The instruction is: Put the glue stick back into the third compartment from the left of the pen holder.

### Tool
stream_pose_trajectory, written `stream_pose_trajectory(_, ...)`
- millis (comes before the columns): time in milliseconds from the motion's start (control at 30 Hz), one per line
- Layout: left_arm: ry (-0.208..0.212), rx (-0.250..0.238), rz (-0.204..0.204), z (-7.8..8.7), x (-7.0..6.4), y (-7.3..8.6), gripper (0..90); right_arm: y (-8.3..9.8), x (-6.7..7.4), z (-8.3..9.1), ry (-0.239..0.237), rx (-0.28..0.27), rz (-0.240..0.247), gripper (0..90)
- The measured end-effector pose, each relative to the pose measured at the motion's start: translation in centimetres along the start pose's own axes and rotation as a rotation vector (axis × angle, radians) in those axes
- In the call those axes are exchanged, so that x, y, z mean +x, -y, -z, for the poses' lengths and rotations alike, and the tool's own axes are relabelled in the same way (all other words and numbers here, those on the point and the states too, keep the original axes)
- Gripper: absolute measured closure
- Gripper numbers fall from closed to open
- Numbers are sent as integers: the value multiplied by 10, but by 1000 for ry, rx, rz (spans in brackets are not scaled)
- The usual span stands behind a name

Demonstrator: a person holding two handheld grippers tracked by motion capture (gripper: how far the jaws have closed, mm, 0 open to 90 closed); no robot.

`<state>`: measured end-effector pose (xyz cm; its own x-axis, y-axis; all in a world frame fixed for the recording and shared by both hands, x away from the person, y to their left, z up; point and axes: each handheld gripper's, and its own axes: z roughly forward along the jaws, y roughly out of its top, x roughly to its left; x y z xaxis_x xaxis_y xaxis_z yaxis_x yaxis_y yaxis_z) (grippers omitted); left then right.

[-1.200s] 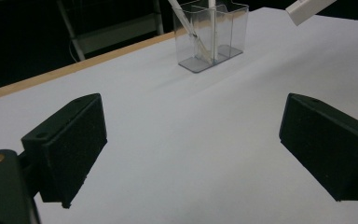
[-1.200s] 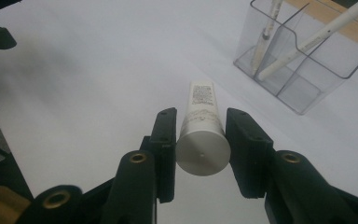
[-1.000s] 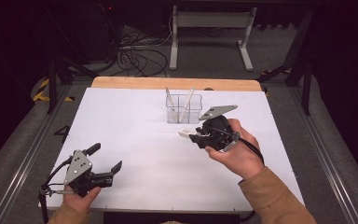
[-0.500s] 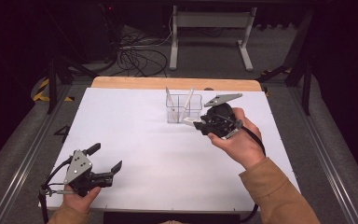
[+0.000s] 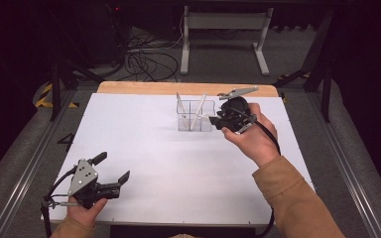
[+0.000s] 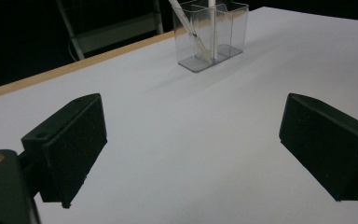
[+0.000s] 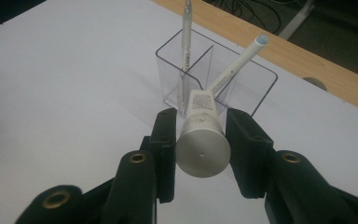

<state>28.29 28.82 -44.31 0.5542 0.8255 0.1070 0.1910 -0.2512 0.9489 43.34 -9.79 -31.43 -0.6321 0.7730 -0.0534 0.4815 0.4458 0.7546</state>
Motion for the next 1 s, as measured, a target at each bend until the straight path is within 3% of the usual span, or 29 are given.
stream_pose_trajectory(733,1,0,1,0,0,0,80,-10,-24,-37,83,5,-67,654)
stream_pose_trajectory(1000,1,0,2,0,1,0,80,-11,-30,-49,93,14,-81,654)
